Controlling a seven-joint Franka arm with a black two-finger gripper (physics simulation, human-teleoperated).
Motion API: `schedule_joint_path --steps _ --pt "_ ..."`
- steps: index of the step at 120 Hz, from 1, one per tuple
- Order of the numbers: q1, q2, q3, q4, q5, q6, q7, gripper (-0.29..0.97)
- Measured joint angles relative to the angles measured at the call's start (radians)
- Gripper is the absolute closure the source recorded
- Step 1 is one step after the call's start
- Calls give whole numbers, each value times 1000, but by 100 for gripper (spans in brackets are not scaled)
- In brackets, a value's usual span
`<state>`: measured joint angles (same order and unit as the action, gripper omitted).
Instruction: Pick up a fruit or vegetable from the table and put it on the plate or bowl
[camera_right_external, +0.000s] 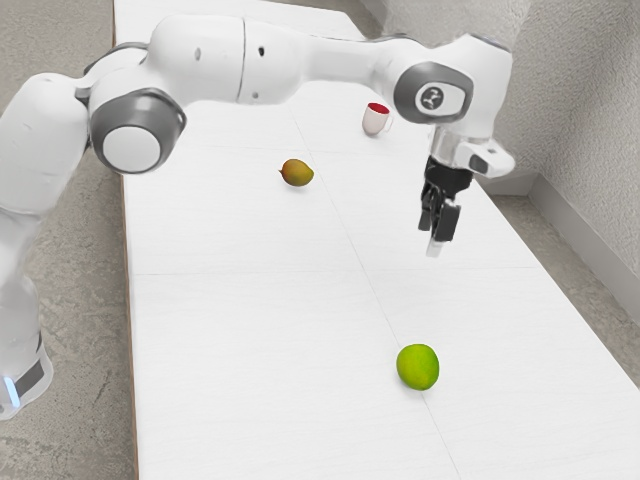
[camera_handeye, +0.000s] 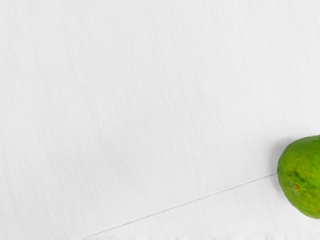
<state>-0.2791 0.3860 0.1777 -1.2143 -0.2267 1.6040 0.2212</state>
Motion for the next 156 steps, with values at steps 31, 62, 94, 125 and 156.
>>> schedule_joint_path --steps 31,62,94,125,156 --pt "-112 -101 -58 -178 63 93 19 0" --pt "-156 -208 -165 -322 145 143 17 0" --pt "-148 -251 -190 -454 166 216 19 0" --pt "-180 -153 -179 -368 167 256 18 0" --pt "-179 -97 -137 -329 167 267 16 0"
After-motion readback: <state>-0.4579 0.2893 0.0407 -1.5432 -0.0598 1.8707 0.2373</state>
